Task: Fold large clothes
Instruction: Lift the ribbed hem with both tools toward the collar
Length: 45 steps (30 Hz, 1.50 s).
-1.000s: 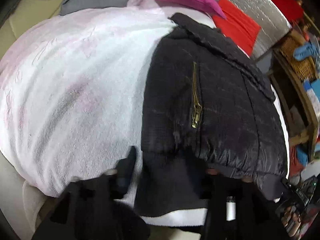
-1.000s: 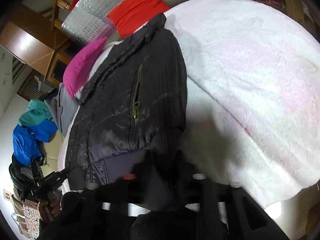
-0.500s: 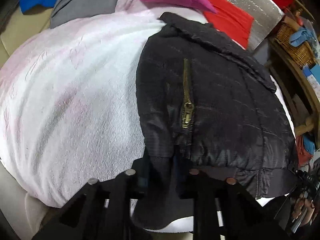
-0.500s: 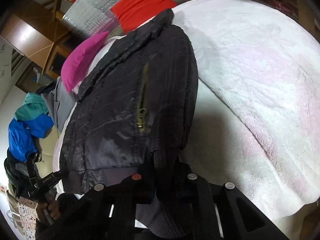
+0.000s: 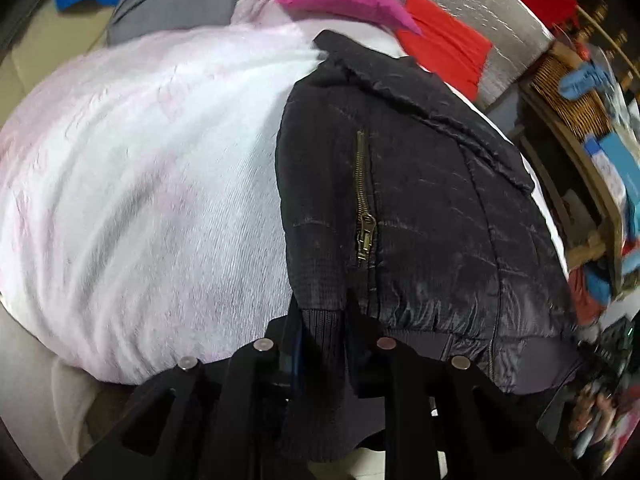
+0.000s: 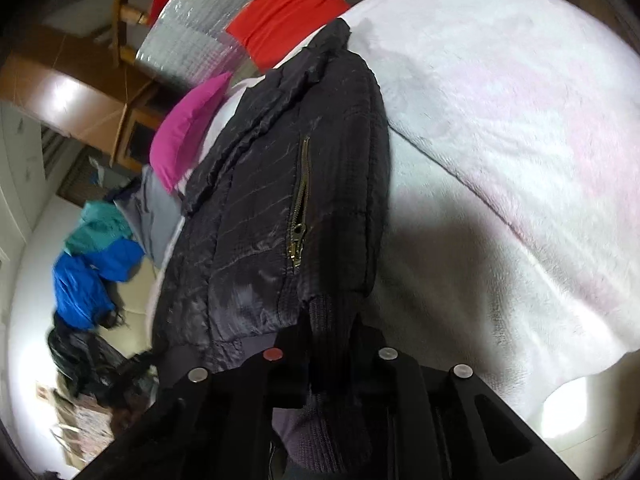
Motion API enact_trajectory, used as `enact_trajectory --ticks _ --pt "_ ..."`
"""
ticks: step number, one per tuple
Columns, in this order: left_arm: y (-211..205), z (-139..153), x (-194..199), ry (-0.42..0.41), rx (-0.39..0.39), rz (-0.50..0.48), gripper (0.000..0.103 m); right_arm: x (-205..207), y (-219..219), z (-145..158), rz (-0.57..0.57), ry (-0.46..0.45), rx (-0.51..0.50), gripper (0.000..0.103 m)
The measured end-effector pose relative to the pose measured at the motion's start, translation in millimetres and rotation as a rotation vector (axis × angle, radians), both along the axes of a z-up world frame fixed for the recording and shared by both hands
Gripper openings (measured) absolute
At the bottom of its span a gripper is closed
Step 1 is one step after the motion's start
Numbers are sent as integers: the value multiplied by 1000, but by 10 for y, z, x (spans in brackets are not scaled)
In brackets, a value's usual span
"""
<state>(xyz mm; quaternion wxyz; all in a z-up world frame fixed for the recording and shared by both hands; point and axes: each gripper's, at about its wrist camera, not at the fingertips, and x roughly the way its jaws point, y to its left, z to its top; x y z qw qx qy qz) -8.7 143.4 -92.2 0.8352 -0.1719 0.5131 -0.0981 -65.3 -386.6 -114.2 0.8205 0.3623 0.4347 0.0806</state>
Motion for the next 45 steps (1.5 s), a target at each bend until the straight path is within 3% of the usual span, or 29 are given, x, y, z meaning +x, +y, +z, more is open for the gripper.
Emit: enact_trajectory --ticks 3,5,6,7,11,12,13,14,15,16,17,19,30,45 --pt "19 -39 58 29 -15 33 30 53 15 14 -6 5 -40 36" --pt "-14 -56 77 17 -11 43 50 78 -34 2 -33 7 -40 48" --pt "-33 -72 88 14 -1 46 55 66 -62 -2 -58 8 -44 61" --pt "-44 -80 90 14 5 47 58 62 -85 -16 -74 8 -44 66" --pt "-132 -173 120 42 0 13 59 160 -77 -103 -43 32 -11 66" --pt "-157 -202 138 55 3 10 59 192 -53 -124 -35 42 -8 65" --pt "-149 -211 152 61 2 13 59 199 -50 -136 -30 43 -3 58" --pt "-147 -207 152 64 -2 17 58 227 -12 -126 -8 29 20 48" --pt "-134 -197 152 64 -10 19 58 228 3 -121 0 27 29 31" --pt "-134 -184 150 61 -10 16 51 235 26 -97 6 25 25 27" --pt "-136 -160 149 53 8 10 29 241 40 -78 15 25 22 23" --pt "-104 -126 128 46 29 -1 21 231 43 -36 28 20 26 17" --pt "51 320 -228 -67 -5 -16 18 -123 47 220 59 -60 88 15" --pt "333 631 -583 -108 -41 -35 17 -743 68 434 61 -119 168 15"
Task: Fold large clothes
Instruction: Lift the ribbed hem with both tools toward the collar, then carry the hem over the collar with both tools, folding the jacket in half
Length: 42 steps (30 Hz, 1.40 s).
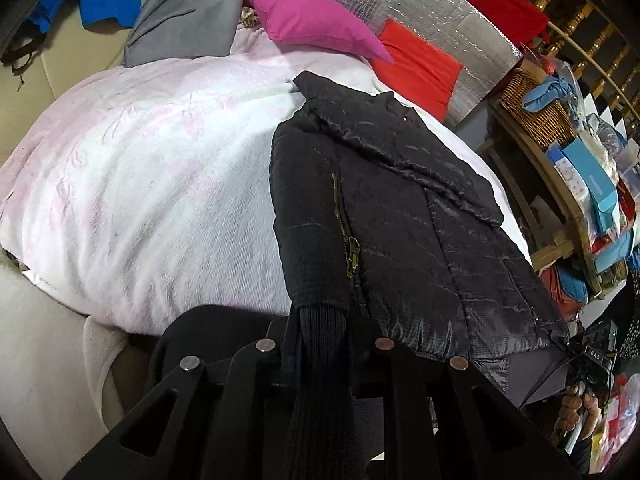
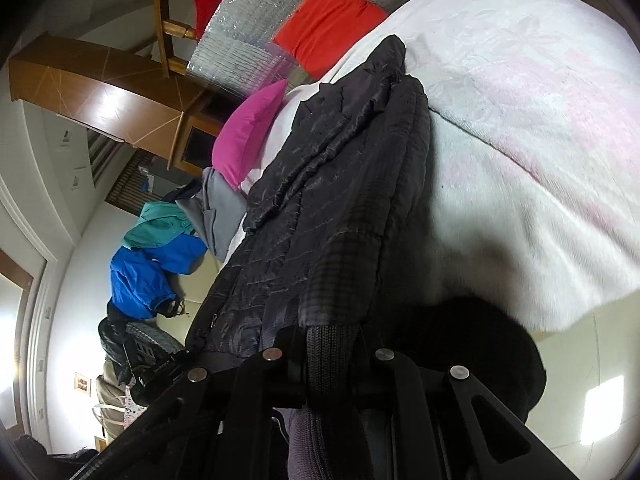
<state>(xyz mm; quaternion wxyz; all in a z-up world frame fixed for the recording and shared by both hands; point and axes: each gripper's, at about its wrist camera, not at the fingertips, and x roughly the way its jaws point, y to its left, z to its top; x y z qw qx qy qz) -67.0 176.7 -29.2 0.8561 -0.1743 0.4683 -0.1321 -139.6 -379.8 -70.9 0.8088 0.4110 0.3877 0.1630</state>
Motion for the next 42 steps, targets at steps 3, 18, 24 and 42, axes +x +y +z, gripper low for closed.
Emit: enact_trajectory --ticks 3,18,24,42 --pt "-38 63 -50 -11 4 -13 18 -61 -31 13 -4 0 4 15" --pt "-45 127 -99 -30 4 -42 18 -180 -105 93 5 -7 -2 15" --pt "22 140 -51 -35 -12 -43 18 -174 -156 104 9 -22 12 15" --pt "-135 612 657 -211 -59 -57 17 290 -288 564 -38 -187 46 14"
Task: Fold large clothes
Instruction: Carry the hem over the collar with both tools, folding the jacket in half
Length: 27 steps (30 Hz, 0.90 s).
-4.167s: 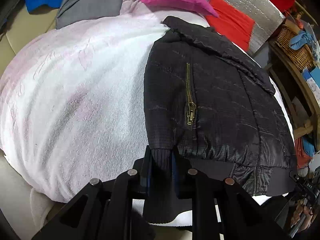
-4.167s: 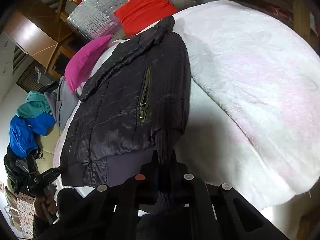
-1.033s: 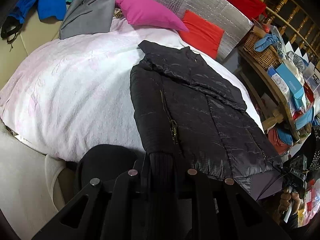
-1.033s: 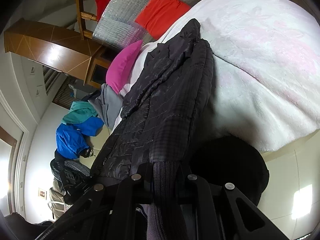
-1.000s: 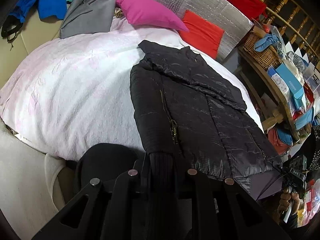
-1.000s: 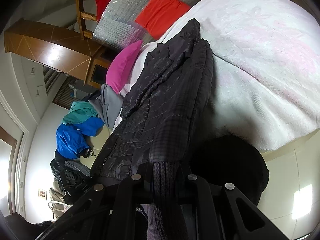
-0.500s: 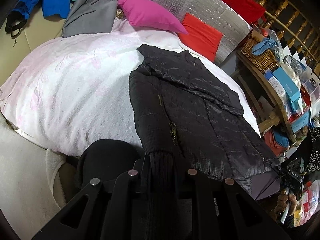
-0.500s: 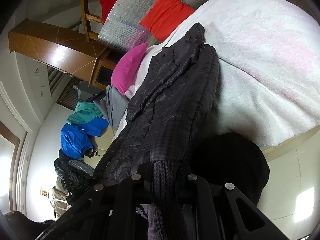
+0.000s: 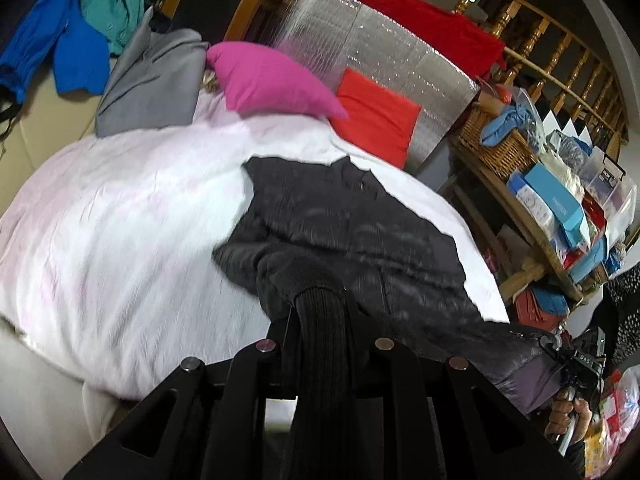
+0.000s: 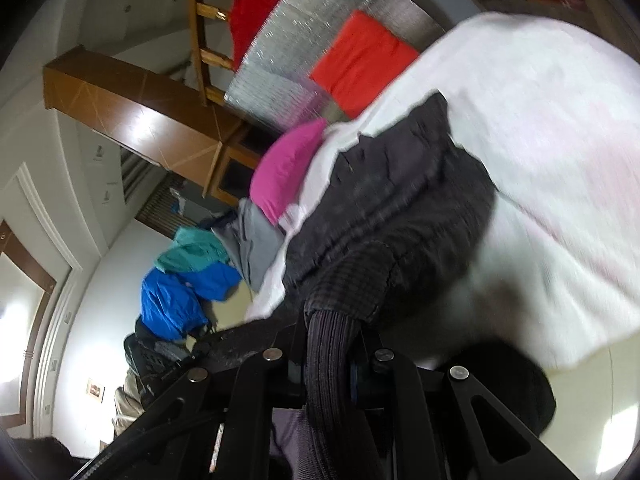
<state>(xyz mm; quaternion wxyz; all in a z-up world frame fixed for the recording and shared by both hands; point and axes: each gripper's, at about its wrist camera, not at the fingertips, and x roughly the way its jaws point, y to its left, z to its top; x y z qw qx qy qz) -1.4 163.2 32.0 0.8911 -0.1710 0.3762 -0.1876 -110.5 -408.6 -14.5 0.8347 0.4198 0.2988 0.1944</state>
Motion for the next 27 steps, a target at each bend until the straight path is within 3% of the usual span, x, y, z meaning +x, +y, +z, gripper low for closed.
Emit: enact_trajectory --ticks 13,27 --pt "-312 283 960 -95 117 -10 18 982 -217 290 -75 -43 -1 14" --pt "-652 130 2068 -23 218 6 18 2086 -371 239 -101 19 50 14"
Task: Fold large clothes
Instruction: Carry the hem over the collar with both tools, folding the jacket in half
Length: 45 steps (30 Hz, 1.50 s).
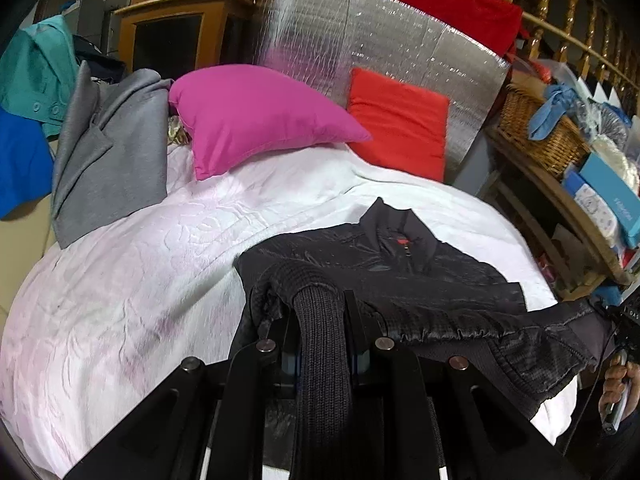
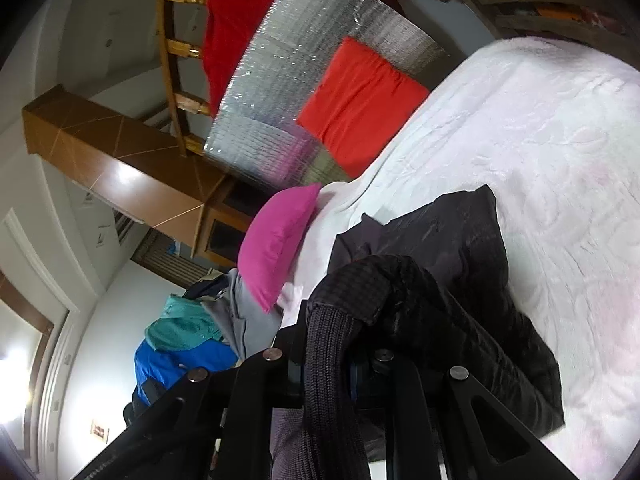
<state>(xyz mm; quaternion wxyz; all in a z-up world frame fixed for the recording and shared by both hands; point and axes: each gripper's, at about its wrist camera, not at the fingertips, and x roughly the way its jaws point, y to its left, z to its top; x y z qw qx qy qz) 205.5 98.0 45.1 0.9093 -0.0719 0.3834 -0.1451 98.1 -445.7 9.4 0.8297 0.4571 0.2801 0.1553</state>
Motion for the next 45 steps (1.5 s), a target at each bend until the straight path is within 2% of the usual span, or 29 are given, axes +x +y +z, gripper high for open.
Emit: enact_trajectory --ticks 7,13,17,29,33,36,39,41,42,43,45 --pt "-100 -188 502 88 37 18 18 518 -24 -77 -2 52 -5 14" --pt "-193 -112 788 81 41 23 18 807 -73 -27 -14 34 -12 14" --pt "-291 -144 1052 92 45 23 18 1036 -141 -83 -32 59 -5 14" --pt "-450 -609 1774 208 58 49 18 1753 -306 -586 -52 192 4 14" --pt "-433 -856 1970 287 33 76 18 1926 -377 -827 -57 242 65 15" --pt "-450 -958 2033 306 27 86 21 1991 -430 -998 -59 276 133 19" --pt "-462 -979 2066 316 17 86 24 1992 -491 -1097 -67 279 223 31" --pt "-460 -941 2060 332 -1 83 29 1974 -493 -1065 -67 260 245 53" --pt "-438 -912 2049 340 -25 82 31 1937 -510 -1007 -81 237 259 71" --pt "-415 -881 2047 345 -49 86 36 1903 -523 -947 -98 223 259 77" --pt "-332 -803 2025 354 -117 107 44 1816 -562 -818 -122 194 249 81"
